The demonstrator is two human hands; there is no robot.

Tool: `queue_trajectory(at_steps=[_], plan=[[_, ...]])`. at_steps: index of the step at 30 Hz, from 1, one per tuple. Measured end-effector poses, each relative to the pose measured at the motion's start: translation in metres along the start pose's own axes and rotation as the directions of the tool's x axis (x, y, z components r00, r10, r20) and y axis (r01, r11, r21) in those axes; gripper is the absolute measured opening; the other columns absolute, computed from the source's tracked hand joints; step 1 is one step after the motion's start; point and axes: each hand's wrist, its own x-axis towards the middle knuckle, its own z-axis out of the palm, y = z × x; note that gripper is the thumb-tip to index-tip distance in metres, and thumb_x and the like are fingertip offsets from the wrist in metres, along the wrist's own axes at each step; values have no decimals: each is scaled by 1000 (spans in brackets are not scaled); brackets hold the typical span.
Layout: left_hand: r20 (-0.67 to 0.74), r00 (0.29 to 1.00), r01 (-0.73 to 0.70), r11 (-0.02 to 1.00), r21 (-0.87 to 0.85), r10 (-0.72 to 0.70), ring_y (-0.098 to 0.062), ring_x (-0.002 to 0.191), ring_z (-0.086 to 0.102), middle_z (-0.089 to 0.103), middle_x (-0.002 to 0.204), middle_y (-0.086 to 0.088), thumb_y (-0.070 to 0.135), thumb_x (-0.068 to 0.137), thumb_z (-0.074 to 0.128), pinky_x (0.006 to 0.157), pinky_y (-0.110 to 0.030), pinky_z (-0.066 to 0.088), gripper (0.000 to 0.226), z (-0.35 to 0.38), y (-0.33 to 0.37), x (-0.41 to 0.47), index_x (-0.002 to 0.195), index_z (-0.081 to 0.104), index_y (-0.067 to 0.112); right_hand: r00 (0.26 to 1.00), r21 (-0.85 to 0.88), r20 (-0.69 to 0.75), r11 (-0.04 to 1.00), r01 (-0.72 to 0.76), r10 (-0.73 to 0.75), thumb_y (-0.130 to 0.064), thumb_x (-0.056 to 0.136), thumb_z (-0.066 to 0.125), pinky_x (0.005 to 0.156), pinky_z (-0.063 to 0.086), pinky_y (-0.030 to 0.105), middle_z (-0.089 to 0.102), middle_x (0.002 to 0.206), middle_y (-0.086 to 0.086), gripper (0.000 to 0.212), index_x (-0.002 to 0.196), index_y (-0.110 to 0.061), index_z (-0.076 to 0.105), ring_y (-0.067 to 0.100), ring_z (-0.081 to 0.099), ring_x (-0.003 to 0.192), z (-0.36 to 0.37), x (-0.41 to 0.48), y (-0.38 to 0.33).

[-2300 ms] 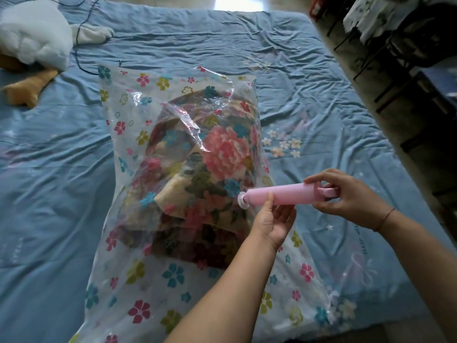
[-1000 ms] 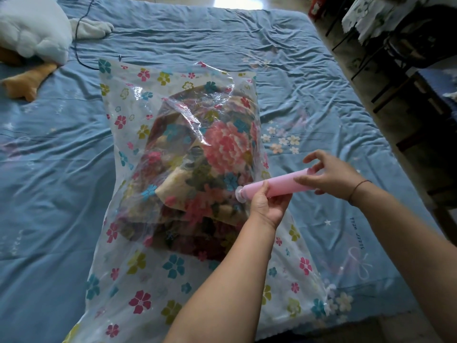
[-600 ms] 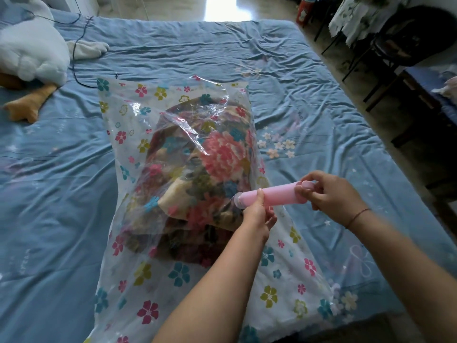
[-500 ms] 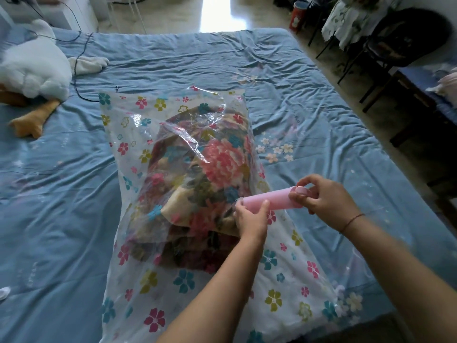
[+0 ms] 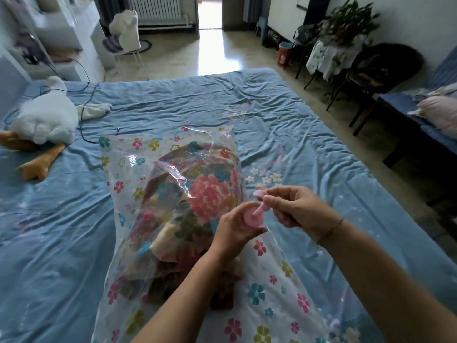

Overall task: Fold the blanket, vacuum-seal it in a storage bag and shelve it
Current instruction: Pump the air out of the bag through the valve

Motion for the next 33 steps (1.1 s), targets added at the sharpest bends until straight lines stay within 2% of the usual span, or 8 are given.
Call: queue_trajectory(at_steps=[4, 8, 12, 15, 21, 27, 29, 33], plan=[[-63, 987, 145, 989, -22, -146, 9, 99, 60, 67, 112, 12, 18, 68, 87, 87, -8, 45, 56, -5, 2, -2, 111, 59, 41, 978, 131, 174, 987, 92, -114, -27, 65, 72, 37, 20, 15, 59, 70, 12, 33, 90, -7, 78, 7, 30, 39, -17, -7, -56], [-151, 949, 281, 960, 11, -276, -4, 108, 61, 65, 120, 6, 18, 69, 86, 94, -16, 48, 57, 2, 9, -4, 117, 60, 36, 967, 3, 254, 1000, 29, -28, -32, 70, 75, 37, 26, 15, 57, 69, 14, 43, 99, 0, 74, 7, 33, 40, -18, 22, -24], [-223, 917, 343, 939, 22, -330, 6, 81, 61, 68, 98, 4, 13, 70, 84, 77, -10, 47, 45, 16, 17, -7, 107, 60, 24, 980, -268, 117, 955, -125, 161, -30, 80, 77, 38, 34, 16, 58, 56, -4, 29, 94, -6, 67, 5, 46, 41, -8, 45, 39], [-263, 904, 351, 936, 6, -337, -1, 87, 62, 69, 100, 3, 17, 71, 84, 81, -17, 51, 44, 18, 20, -6, 108, 62, 16, 987, -260, 86, 960, -108, 135, -21, 82, 76, 37, 35, 12, 57, 59, 1, 24, 88, -7, 57, -2, 48, 35, -9, 43, 33], [-285, 885, 376, 926, -29, -368, -14, 100, 63, 68, 109, -2, 15, 69, 86, 87, -14, 48, 51, 10, 15, -12, 112, 61, 16, 976, 217, 161, 970, 109, -146, 2, 87, 62, 38, 33, 10, 60, 56, 3, 14, 85, -7, 52, 3, 47, 38, -17, 21, -25], [-227, 909, 355, 935, -23, -351, 0, 82, 63, 69, 97, 4, 7, 69, 85, 80, -17, 52, 45, 4, 14, -19, 102, 59, 25, 988, -411, 89, 908, -78, 125, -33, 90, 66, 49, 39, 23, 55, 60, 8, 32, 74, -7, 59, 11, 48, 49, 7, 33, 54], [-196, 926, 318, 947, -47, -321, 4, 87, 63, 69, 101, 5, 7, 69, 84, 82, -12, 50, 46, -4, 15, -20, 106, 60, 23, 998, -403, 61, 915, 0, 27, -31, 93, 62, 55, 38, 31, 51, 55, 3, 37, 61, -12, 57, 13, 45, 51, 15, 31, 48], [-129, 950, 283, 959, -28, -284, -10, 93, 64, 70, 106, -4, 12, 68, 86, 86, -17, 51, 49, -21, 17, -11, 111, 61, 13, 951, -16, -42, 952, 305, -305, -27, 93, 57, 41, 28, 14, 39, 42, -6, 46, 66, 10, 58, 4, 30, 38, 25, 11, -22]])
